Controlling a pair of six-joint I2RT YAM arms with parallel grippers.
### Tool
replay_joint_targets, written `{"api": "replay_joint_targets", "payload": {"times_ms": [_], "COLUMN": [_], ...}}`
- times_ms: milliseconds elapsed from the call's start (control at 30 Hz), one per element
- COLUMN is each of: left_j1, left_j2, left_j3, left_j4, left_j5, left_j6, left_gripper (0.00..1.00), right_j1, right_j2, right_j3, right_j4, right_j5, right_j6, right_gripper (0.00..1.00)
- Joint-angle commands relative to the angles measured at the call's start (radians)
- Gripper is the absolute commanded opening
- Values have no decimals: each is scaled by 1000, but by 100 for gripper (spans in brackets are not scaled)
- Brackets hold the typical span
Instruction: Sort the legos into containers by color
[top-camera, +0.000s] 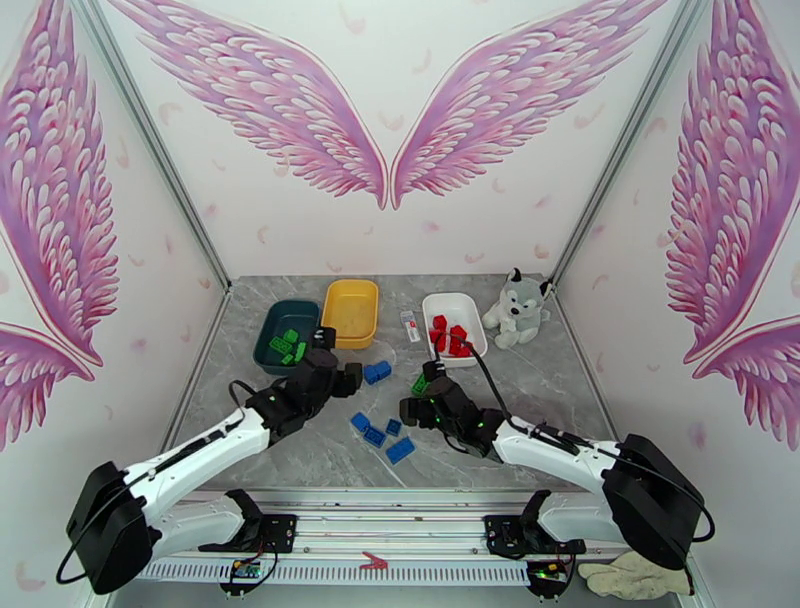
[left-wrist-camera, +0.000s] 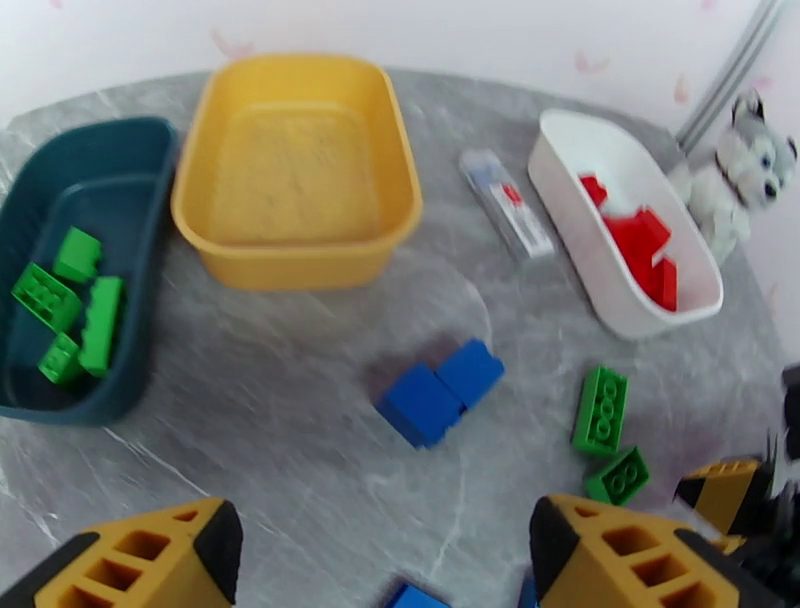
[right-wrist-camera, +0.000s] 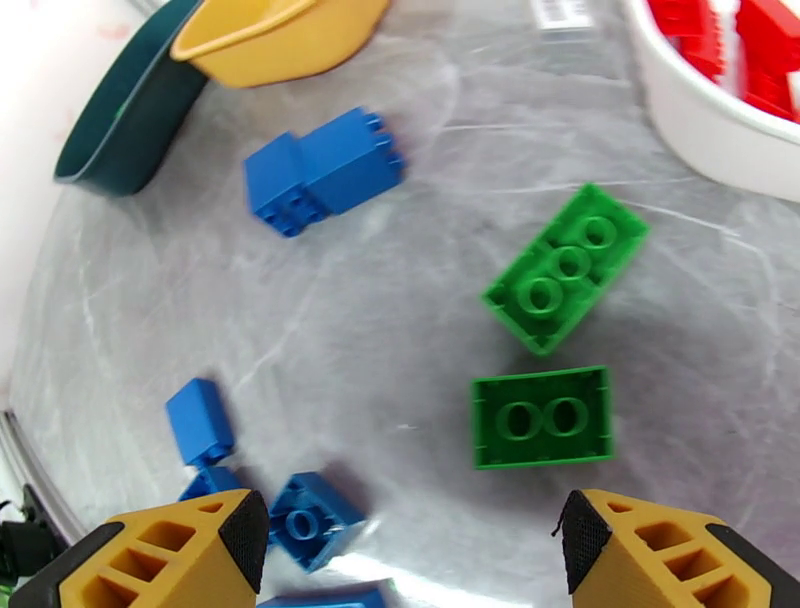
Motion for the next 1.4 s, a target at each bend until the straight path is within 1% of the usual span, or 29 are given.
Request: {"api": "replay_joint_targets", "payload": {"times_ms": [0,67,167,300,367,467,600,867,1033,1200,1367], "left_j1": [-83,-126,-153,-163,-165,-170,-180,-181,-183,-182,-183], "left_j2": [97,171,255,313,328,368,456,579,654,708,747], "left_j3": [-5,8,34,21,6,10,53,145,229,316,383], "left_j4": [120,175,211,287,320,336,337,311,261,194,146], "left_j5": [-2,29,77,178,210,238,268,252,236,188,179], "left_j6": [-14,24,74,121,138,177,221,253,275,297,322], "left_gripper": [83,84,83,82,81,80,78,77,71,70,66], "right_j1": [-38,-58,-79,-106,-116,-123,-124,-125,-125,-124,-125], "right_j2": [-33,-66,-140,-274,-343,-430,-496,-543,-571,-625,-674], "right_j3": [-39,-64,-106,-156,-173,-193,-198,-211,-216,-222,-219], "right_j4": [-61,-71,-98,-166,-197,-240,-288,-319,-330,-360,-395], "right_j5": [43,37,48,75,81,83,75,58,49,54,71], "right_j6": [45,53,66,86,91,96,102,114,122,119,115], "right_gripper": [84,85,87,93,95,97,97,95,95,95,97]}}
